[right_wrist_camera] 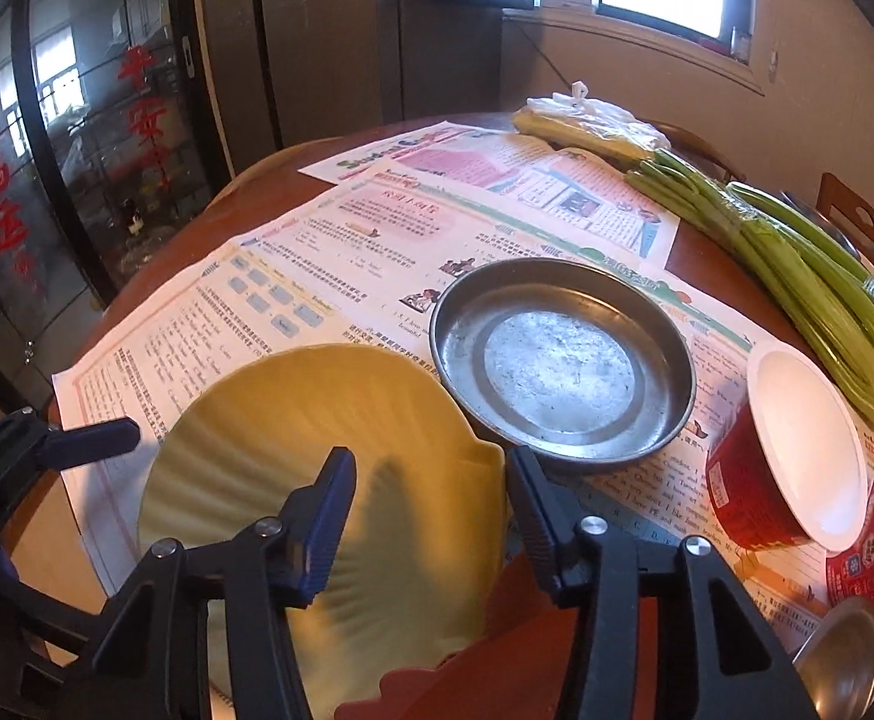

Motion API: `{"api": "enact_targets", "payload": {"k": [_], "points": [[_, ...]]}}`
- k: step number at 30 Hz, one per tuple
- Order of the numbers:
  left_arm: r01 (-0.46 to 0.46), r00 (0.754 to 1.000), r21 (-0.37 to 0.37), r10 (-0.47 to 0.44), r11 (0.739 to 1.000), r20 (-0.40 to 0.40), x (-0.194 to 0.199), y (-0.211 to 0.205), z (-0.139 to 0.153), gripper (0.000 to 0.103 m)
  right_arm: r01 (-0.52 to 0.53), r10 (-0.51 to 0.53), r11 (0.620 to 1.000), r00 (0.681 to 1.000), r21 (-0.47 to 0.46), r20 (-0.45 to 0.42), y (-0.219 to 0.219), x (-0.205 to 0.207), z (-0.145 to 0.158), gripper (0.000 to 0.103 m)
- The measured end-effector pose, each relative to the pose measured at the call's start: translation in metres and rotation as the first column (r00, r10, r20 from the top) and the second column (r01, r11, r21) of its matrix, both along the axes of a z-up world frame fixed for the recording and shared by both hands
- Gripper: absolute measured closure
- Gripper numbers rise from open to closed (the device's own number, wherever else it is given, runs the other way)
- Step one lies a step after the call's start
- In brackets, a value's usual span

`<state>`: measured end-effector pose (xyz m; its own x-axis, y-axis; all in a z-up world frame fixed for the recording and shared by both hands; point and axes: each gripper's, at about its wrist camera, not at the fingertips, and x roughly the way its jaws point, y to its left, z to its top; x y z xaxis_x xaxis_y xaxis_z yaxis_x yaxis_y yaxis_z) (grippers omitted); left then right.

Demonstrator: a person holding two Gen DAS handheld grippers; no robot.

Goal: Organize plates and bowls
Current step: 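Reach the left tool to the yellow shell plate and grip its rim, then lift the yellow shell plate with the left tool and carry it toward the table edge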

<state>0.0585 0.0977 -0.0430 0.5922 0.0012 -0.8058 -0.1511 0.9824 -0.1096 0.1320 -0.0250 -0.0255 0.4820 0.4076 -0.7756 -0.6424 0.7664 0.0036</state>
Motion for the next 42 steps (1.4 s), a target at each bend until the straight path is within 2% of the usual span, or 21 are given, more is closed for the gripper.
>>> {"api": "enact_targets", "payload": {"k": [1, 4, 6, 8, 17, 21, 27, 33, 42], "points": [[0.006, 1.0, -0.028, -0.007, 1.0, -0.01, 0.002, 0.0, -0.002, 0.051, 0.001, -0.001, 1.0, 1.0, -0.006, -0.009, 0.001, 0.002, -0.002, 0.058], [-0.004, 1.0, -0.046, 0.004, 0.999, -0.006, 0.001, 0.001, -0.002, 0.061, -0.001, 0.001, 1.0, 1.0, -0.024, -0.031, 0.004, 0.006, -0.006, 0.059], [-0.015, 1.0, -0.071, 0.016, 0.997, 0.003, 0.001, 0.005, -0.002, 0.064, -0.007, 0.006, 1.0, 0.999, -0.028, -0.032, 0.007, 0.005, -0.007, 0.061], [-0.032, 0.999, -0.098, 0.034, 0.995, 0.012, 0.001, 0.01, -0.002, 0.064, -0.002, 0.001, 1.0, 0.999, -0.03, -0.036, 0.007, 0.004, -0.006, 0.061], [-0.063, 0.998, -0.109, 0.064, 0.992, 0.005, 0.009, 0.03, 0.003, 0.064, 0.033, -0.028, 0.998, 0.996, 0.06, -0.09, 0.007, 0.002, -0.003, 0.061], [-0.084, 0.996, -0.079, 0.087, 0.993, 0.03, 0.014, 0.04, 0.011, 0.062, 0.034, -0.03, 0.997, 0.998, 0.065, -0.057, 0.014, -0.008, 0.006, 0.06], [-0.097, 0.994, -0.039, 0.099, 0.994, 0.046, 0.032, 0.059, 0.022, 0.061, 0.065, -0.05, 0.989, 0.993, 0.133, -0.111, 0.019, -0.005, 0.008, 0.06], [-0.069, 0.997, -0.02, 0.07, 0.997, 0.037, 0.049, 0.068, 0.028, 0.059, 0.091, -0.078, 0.987, 0.992, 0.131, -0.098, 0.029, -0.001, 0.012, 0.06], [-0.042, 0.999, 0.024, 0.042, 0.999, 0.028, 0.063, 0.077, 0.031, 0.053, 0.118, -0.098, 0.975, 0.989, 0.188, -0.109, 0.034, 0.002, 0.02, 0.06]]}}
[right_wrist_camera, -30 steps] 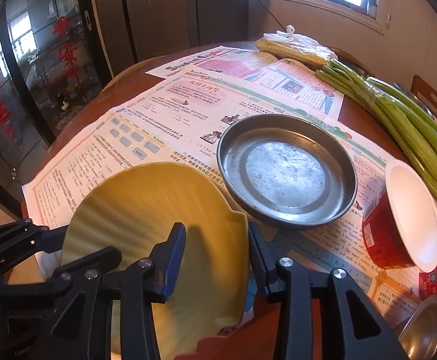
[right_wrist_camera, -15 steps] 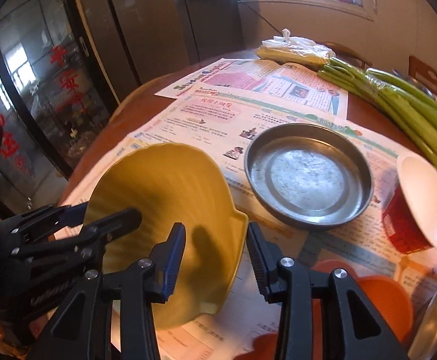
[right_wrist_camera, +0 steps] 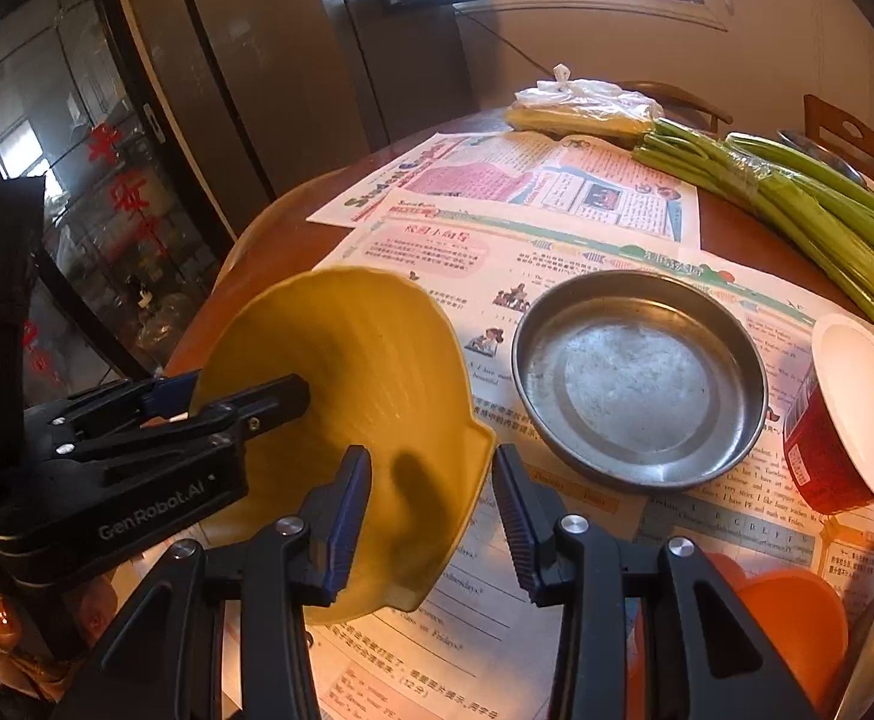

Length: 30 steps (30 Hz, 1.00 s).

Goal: Organize plates and bowls
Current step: 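Lift the yellow shell plate with the left tool and carry it toward the table edge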

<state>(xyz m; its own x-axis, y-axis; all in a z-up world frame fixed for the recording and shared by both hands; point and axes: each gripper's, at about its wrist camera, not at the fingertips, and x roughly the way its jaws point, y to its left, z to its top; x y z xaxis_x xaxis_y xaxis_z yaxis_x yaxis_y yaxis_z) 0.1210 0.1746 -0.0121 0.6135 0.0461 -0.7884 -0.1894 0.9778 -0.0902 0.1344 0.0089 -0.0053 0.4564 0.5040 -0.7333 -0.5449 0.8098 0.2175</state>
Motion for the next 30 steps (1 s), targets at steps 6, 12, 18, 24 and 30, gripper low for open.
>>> {"api": "enact_targets", "payload": {"k": [6, 12, 18, 24, 30], "points": [[0.01, 1.0, -0.029, -0.01, 1.0, 0.011, 0.001, 0.007, 0.005, 0.053, 0.018, -0.019, 0.999, 1.0, 0.041, 0.011, -0.001, -0.002, 0.01, 0.06], [0.02, 1.0, -0.008, -0.02, 1.0, 0.011, 0.012, 0.008, 0.008, 0.053, 0.029, -0.03, 0.999, 1.0, 0.036, 0.009, 0.002, -0.005, 0.01, 0.06], [0.022, 1.0, -0.029, -0.022, 0.999, -0.019, 0.028, 0.013, -0.005, 0.053, 0.04, -0.04, 0.999, 0.999, 0.035, -0.015, 0.002, -0.001, 0.003, 0.06], [0.012, 0.999, -0.034, -0.014, 0.999, -0.052, 0.039, 0.015, -0.022, 0.053, 0.023, -0.022, 0.999, 0.999, 0.028, -0.042, 0.003, -0.004, -0.006, 0.06], [0.024, 0.997, -0.025, -0.026, 0.999, -0.066, 0.041, 0.012, -0.03, 0.053, 0.031, -0.03, 0.999, 0.999, 0.017, -0.045, 0.002, -0.008, -0.013, 0.06]]}}
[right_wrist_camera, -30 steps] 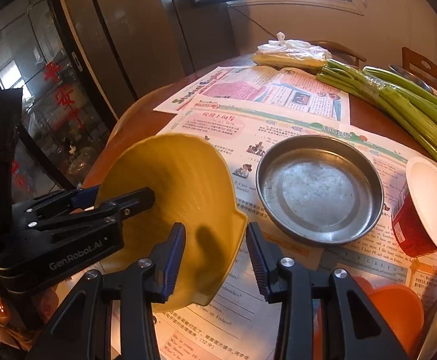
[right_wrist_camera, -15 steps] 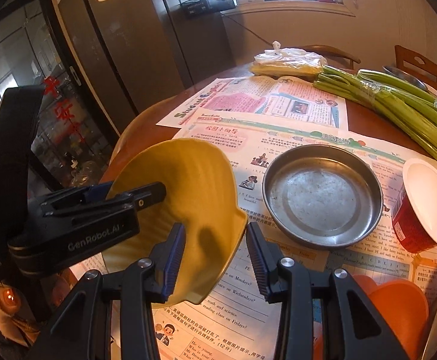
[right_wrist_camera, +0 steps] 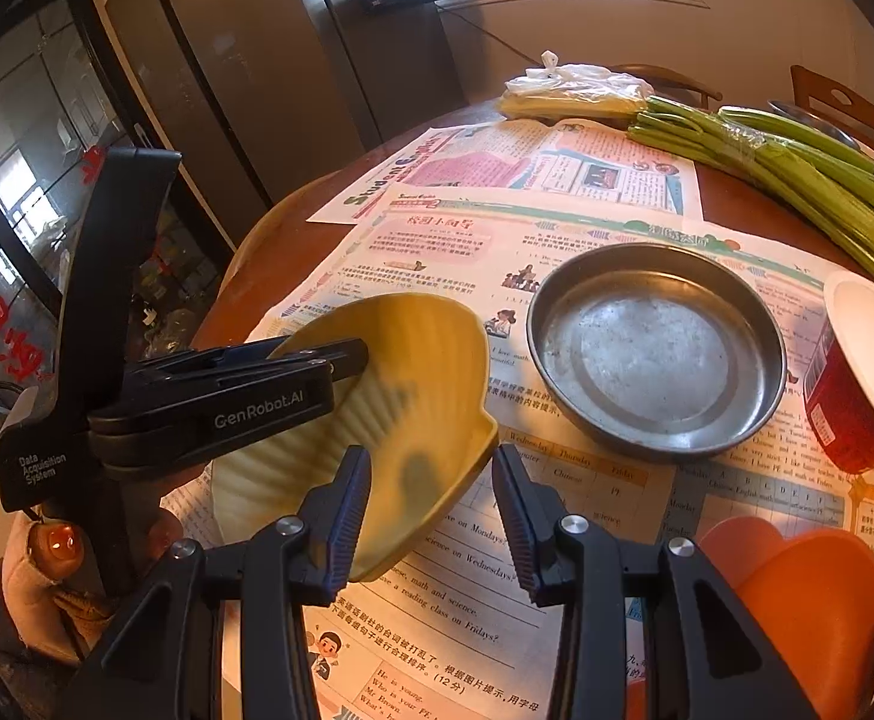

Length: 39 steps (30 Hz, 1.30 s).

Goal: Organize plates and bowls
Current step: 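Lift the yellow shell plate with the left tool and carry it toward the table edge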

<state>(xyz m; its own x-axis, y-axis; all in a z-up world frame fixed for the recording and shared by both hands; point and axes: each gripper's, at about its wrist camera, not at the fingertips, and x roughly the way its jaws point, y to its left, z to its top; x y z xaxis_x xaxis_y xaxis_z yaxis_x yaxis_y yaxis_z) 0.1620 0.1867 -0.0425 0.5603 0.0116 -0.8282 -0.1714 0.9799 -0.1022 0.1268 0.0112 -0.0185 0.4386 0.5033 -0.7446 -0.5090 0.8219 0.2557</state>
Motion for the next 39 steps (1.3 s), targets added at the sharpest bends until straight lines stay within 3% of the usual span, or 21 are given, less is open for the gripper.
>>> {"api": "enact_targets", "payload": {"k": [12, 21, 33, 39], "points": [[0.011, 1.0, 0.031, -0.012, 0.999, 0.018, -0.004, -0.001, 0.0, 0.051, -0.005, 0.005, 0.999, 1.0, -0.042, 0.001, 0.005, -0.006, -0.009, 0.06], [-0.005, 1.0, 0.035, 0.004, 0.999, 0.021, -0.009, 0.002, 0.004, 0.051, -0.014, 0.014, 1.0, 1.0, -0.022, 0.009, 0.002, -0.008, -0.003, 0.06], [-0.024, 0.996, 0.018, 0.023, 1.0, 0.091, -0.03, 0.007, 0.035, 0.05, 0.027, -0.027, 1.0, 0.998, -0.005, 0.053, -0.011, -0.011, 0.01, 0.06], [-0.038, 0.987, 0.016, 0.036, 0.999, 0.154, -0.052, 0.003, 0.059, 0.044, 0.043, -0.044, 0.999, 0.995, 0.007, 0.092, -0.021, -0.015, 0.02, 0.06]]}}
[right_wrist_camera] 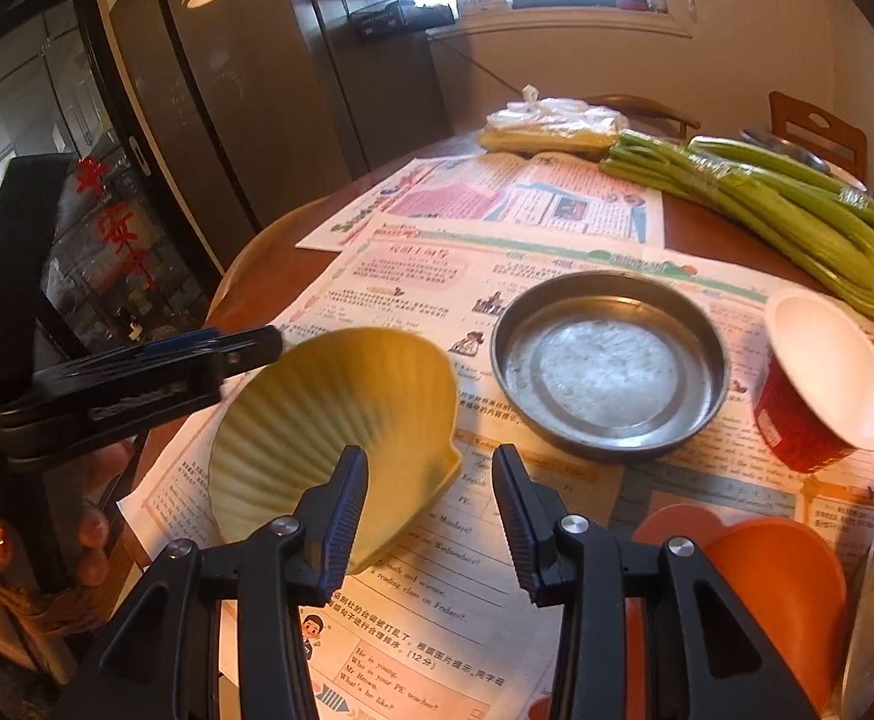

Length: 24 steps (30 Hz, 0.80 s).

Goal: Organize plates and bowls
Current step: 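Lift the yellow shell plate with the left tool and carry it toward the table edge, then lower the yellow plate onto the newspaper and open the left tool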

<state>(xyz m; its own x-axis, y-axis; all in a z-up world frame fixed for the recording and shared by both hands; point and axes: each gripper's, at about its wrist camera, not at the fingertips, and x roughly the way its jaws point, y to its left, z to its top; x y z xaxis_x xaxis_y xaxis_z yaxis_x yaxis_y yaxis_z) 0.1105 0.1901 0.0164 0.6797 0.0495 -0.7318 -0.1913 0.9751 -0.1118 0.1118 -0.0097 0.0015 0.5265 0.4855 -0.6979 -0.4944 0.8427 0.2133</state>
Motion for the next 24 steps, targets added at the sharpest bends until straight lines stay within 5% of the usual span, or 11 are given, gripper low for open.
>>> {"api": "enact_targets", "payload": {"k": [24], "points": [[0.172, 0.974, 0.056, -0.178, 0.984, 0.143, -0.058, -0.106, 0.059, 0.044, 0.153, -0.154, 0.988, 0.965, 0.02, 0.214, -0.089, -0.048, 0.051, 0.059]]}}
